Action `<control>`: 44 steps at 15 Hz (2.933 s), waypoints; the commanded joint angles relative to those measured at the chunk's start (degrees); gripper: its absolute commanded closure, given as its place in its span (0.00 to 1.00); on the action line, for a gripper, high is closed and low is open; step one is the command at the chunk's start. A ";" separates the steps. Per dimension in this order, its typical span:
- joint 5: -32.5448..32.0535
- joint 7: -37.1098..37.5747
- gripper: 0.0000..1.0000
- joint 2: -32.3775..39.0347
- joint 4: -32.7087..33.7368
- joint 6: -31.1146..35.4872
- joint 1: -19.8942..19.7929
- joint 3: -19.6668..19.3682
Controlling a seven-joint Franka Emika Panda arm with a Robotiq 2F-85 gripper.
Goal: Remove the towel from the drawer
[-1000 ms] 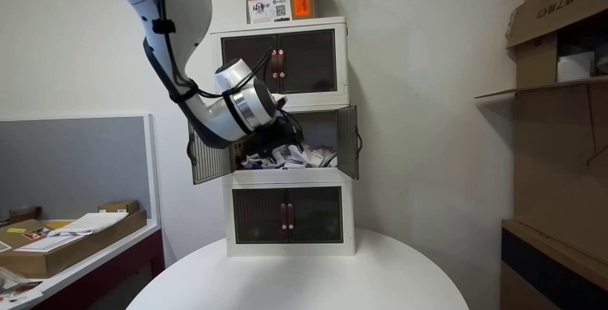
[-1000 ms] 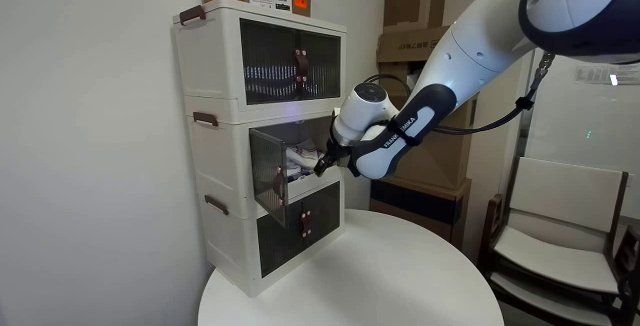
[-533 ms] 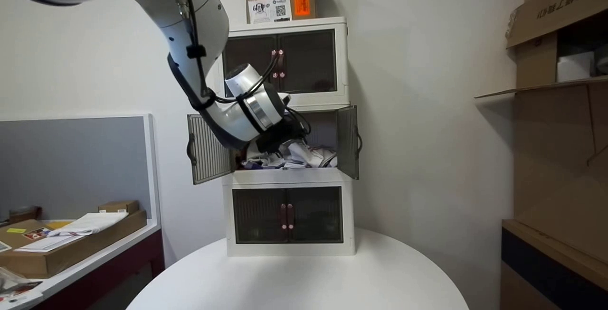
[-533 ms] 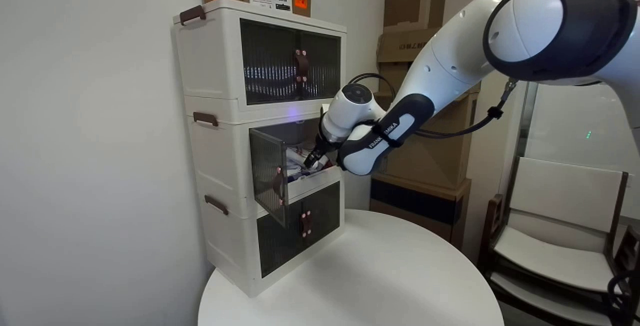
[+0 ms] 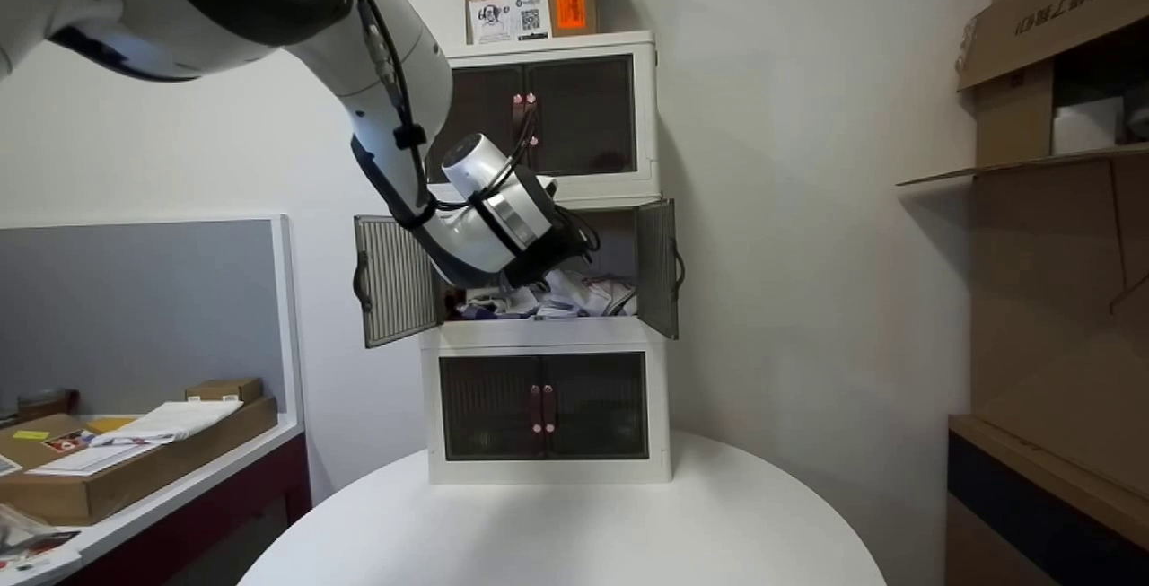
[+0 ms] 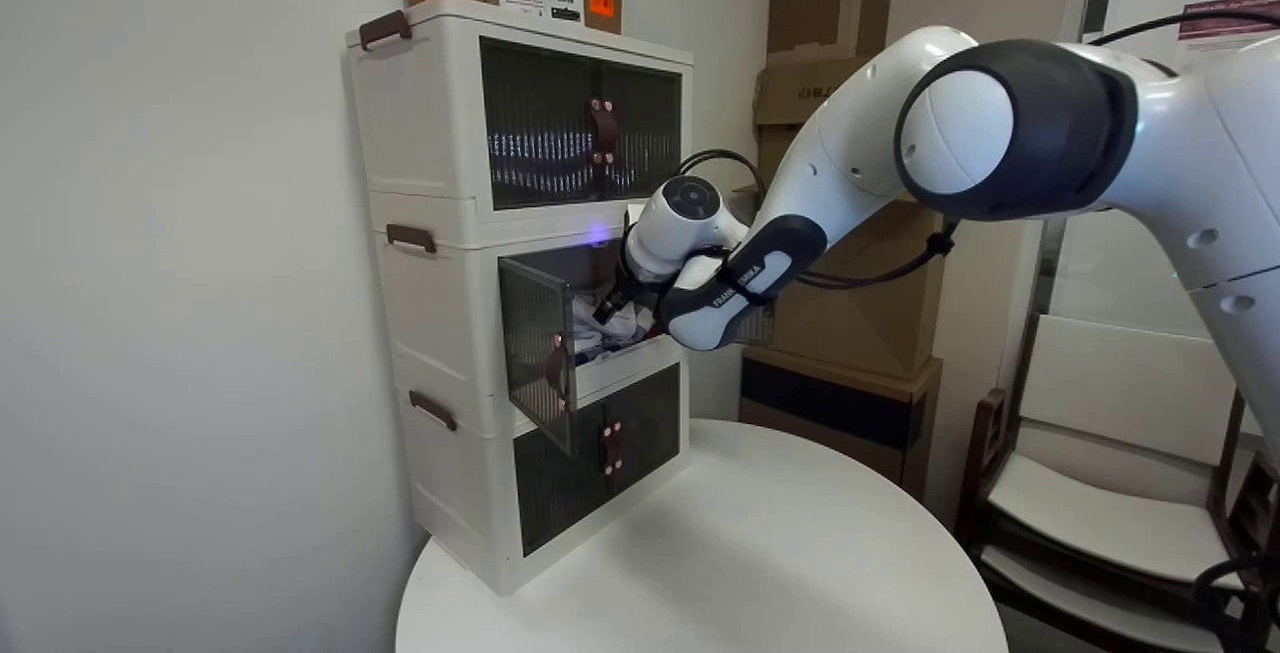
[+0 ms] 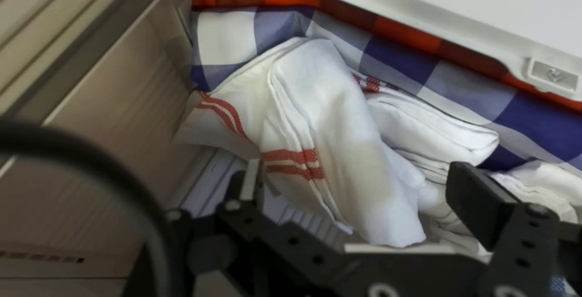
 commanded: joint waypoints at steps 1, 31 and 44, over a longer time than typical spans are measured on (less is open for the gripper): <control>-0.30 3.59 0.00 5.13 6.23 2.45 2.06 -3.50; 14.60 24.62 0.00 13.23 12.85 2.95 0.74 -2.71; 31.23 6.59 0.00 16.36 14.51 3.99 -4.68 3.49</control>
